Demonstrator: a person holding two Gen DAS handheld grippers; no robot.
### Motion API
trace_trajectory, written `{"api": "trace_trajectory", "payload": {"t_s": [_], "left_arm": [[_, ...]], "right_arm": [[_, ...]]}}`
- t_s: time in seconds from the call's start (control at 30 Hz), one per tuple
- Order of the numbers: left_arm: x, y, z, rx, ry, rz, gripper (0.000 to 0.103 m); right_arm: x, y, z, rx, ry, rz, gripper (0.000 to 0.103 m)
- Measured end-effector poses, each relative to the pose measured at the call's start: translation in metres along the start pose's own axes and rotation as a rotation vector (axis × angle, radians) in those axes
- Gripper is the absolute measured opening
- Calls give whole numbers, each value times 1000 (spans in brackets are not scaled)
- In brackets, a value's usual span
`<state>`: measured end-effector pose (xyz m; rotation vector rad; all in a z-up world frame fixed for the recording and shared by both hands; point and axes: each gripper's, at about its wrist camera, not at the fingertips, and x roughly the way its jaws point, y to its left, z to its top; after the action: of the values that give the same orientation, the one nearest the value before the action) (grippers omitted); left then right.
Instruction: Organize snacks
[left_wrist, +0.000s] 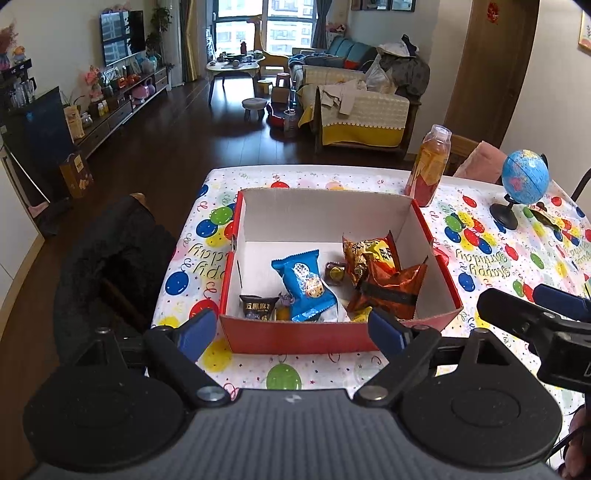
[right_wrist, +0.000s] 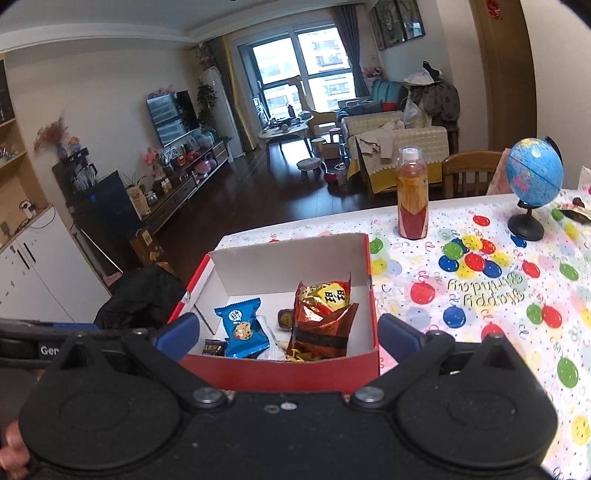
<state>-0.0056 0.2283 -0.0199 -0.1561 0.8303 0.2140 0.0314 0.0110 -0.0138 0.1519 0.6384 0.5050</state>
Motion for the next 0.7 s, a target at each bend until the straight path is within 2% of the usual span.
{"api": "trace_trajectory", "payload": {"t_s": [0.2, 0.7], "left_arm": [[-5, -1, -5, -18, -16, 3, 89], [-9, -4, -6, -28, -43, 4, 89]], "right_arm": [[-6, 3, -7, -12, -48, -14, 103], [-5, -2, -10, -14, -22, -70, 103]]}}
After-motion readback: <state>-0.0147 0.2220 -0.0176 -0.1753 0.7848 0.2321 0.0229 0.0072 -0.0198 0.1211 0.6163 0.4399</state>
